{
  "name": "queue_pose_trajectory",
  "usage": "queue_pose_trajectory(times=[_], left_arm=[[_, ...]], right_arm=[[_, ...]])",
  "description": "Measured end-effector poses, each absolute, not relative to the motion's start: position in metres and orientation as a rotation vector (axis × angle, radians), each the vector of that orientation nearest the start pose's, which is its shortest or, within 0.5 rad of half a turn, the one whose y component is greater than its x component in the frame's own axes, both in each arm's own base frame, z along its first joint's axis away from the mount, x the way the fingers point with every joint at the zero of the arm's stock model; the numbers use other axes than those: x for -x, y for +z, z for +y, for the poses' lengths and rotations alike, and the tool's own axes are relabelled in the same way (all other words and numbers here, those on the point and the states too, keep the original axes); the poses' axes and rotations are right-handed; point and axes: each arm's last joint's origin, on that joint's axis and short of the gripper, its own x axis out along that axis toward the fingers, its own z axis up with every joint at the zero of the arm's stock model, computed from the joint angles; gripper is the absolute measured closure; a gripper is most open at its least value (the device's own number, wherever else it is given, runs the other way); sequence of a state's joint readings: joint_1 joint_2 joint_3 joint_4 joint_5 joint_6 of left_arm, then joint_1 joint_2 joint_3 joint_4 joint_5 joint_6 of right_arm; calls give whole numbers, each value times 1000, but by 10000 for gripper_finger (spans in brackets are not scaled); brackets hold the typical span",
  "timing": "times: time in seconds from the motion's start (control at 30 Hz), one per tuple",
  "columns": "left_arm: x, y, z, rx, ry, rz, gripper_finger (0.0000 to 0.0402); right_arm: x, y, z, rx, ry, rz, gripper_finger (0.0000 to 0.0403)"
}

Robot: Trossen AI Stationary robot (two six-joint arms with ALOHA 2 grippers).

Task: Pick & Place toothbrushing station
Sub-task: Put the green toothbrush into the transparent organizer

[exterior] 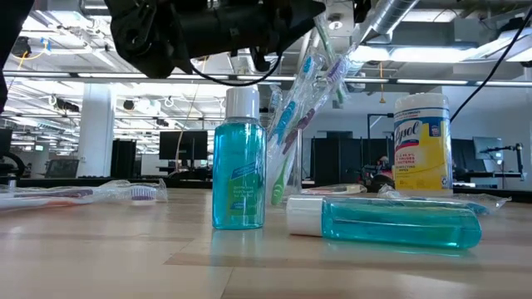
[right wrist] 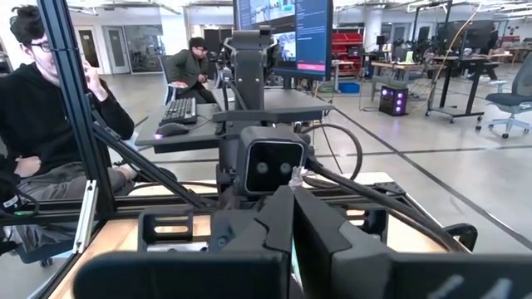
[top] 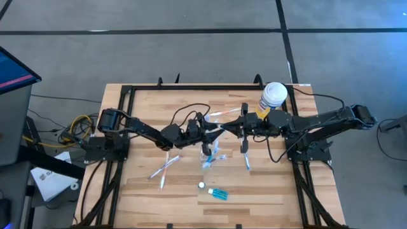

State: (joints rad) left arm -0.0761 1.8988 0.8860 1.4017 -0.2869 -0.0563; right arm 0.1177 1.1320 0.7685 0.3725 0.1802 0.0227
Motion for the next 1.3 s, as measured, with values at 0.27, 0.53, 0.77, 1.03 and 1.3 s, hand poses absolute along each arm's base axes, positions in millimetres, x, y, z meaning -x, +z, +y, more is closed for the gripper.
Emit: queue_pose_trajectory(times=[0.27,0.53,0.77,1.03,1.3], left_arm=[[-374,212,-22,117,162,-374,386],[-374,212,-22,117,163,-370,382],[-375,211,-22,115,164,-359,387],[-375,210,-22,115,165,-355,392],[-357,209,-22,112,149,-333,386]], right_arm=[[-253,312,25,-20,-63,-7,403],[-253,311,25,-17,-63,9,403],[-253,310,25,-13,-63,13,402],[-247,316,25,11,-37,-5,342],[-232,322,23,31,-37,24,276]])
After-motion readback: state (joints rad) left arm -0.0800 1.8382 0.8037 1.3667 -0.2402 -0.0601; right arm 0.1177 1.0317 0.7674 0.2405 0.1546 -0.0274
